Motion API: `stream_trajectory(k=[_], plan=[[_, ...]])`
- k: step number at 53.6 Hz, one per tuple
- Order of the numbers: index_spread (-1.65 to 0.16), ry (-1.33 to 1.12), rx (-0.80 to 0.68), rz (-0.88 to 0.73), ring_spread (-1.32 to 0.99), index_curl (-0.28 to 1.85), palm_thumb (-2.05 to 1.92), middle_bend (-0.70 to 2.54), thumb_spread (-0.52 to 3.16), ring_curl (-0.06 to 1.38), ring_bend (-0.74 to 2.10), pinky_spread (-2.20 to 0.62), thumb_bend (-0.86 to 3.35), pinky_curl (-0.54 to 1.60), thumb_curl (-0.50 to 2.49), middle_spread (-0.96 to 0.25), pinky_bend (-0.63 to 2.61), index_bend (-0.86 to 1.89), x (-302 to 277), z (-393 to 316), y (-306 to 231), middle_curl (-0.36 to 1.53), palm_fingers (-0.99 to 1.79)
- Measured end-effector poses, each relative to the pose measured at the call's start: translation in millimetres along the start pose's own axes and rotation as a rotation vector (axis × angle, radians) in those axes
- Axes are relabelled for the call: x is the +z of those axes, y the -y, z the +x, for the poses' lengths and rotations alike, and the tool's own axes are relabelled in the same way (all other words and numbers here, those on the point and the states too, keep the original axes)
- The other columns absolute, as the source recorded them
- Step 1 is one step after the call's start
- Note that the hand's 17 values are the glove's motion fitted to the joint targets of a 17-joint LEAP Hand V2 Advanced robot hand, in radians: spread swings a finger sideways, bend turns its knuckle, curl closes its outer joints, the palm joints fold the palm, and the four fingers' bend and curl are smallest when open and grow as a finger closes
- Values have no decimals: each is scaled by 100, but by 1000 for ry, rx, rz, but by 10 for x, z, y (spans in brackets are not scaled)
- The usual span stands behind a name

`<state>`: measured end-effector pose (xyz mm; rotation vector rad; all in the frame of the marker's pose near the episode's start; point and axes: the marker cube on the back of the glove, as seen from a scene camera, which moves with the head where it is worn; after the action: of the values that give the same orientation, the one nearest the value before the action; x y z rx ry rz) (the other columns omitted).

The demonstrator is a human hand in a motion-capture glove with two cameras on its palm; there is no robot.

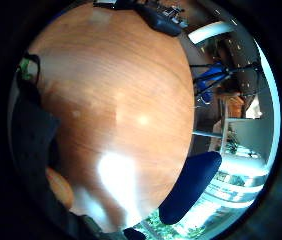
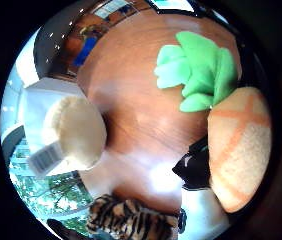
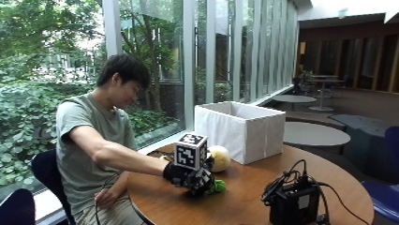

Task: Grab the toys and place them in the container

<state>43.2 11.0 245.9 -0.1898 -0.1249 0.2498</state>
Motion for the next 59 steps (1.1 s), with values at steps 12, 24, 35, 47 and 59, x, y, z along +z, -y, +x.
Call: stream_trajectory(k=[12, 24, 35, 47, 59], plan=[[-34, 2, 1, 47, -37, 29, 61, 85, 90, 52, 130, -35, 17, 41, 68, -31, 109, 61, -944, 33, 64, 72, 108], [-36, -108, -385, 216, -36, 38, 61, 89, 79, 56, 133, -35, 15, 44, 79, -31, 110, 71, -2317, -506, -125, 80, 104], [-36, 6, -343, 318, -36, 47, 59, 92, 72, 59, 135, -35, 13, 46, 88, -30, 111, 77, -3132, -1719, -136, 86, 102], [-35, -33, -325, 326, -35, 57, 59, 94, 67, 61, 136, -35, 11, 48, 96, -30, 112, 79, -3180, -2869, 42, 91, 100], [-35, -6, -503, 280, -35, 67, 59, 95, 64, 62, 138, -35, 9, 50, 104, -29, 113, 77, -2940, -3995, -16, 94, 98]])
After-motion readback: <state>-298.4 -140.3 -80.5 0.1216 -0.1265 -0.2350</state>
